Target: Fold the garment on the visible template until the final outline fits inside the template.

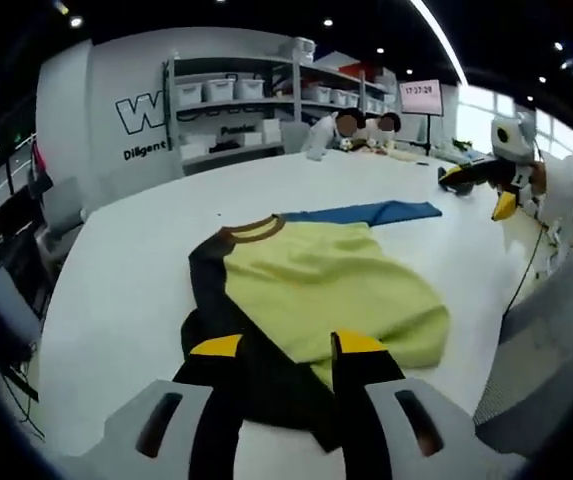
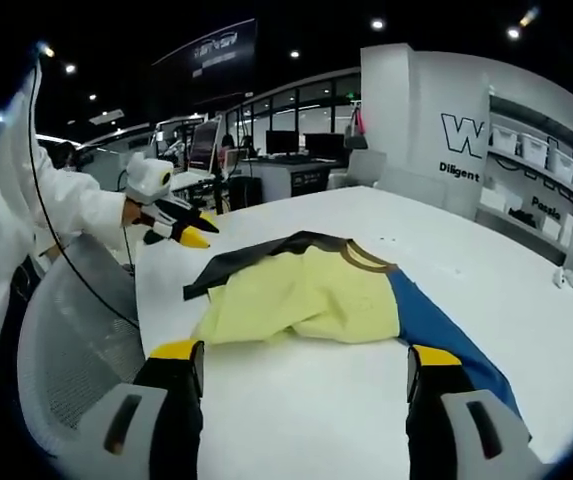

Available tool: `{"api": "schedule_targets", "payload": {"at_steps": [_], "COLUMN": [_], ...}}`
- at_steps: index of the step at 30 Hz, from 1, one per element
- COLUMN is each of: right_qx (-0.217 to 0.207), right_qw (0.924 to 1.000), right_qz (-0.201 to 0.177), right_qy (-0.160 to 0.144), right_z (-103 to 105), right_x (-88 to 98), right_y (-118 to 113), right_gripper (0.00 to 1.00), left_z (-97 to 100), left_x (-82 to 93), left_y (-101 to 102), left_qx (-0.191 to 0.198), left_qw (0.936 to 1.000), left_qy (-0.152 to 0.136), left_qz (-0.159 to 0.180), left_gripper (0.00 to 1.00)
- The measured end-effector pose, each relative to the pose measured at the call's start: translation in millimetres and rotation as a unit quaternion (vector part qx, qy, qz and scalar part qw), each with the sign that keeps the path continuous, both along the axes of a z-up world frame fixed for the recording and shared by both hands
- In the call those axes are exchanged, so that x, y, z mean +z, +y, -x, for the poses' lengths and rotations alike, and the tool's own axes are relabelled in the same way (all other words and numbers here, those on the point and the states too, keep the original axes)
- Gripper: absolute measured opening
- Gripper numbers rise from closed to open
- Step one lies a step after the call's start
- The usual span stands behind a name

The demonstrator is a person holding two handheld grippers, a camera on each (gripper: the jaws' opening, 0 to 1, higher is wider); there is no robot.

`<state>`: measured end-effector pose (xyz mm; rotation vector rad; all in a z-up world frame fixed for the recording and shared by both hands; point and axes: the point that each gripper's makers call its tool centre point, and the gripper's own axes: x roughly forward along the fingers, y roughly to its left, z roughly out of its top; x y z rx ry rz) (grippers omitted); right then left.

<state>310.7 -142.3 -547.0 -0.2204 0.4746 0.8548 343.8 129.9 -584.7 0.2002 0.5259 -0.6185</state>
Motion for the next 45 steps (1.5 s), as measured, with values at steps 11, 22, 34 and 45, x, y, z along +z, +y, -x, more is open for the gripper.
{"api": "schedule_targets", "payload": {"at_steps": [11,22,34,45], "right_qx": [0.002,0.000,-0.001,0.000], "right_qw": [1.0000,0.9999,0.9999,0.9998], "right_qz": [-0.007,-0.011,-0.014,-0.017], "right_qy": [-0.001,0.000,0.002,-0.001], "right_z": [0.5,5.0,6.0,3.3], "right_x": [0.2,-1.5,-2.7,-0.4], "right_y": [-1.8,-7.1,-11.4,-11.1], "right_gripper": [0.85,0.85,0.85,0.85], "left_z": [27.7,49.4,62.3,72.8], "left_x": [-19.1,-38.6,-55.7,-78.7], "left_y": [-4.1,-3.2,-8.2,-10.8], "left_qx": [0.007,0.029,0.061,0.086], "left_qw": [0.9990,0.9953,0.9893,0.9800], "left_qy": [0.041,0.086,0.127,0.174], "left_qz": [-0.015,-0.033,-0.037,-0.046], "left_gripper": [0.35,0.35,0.31,0.19]}}
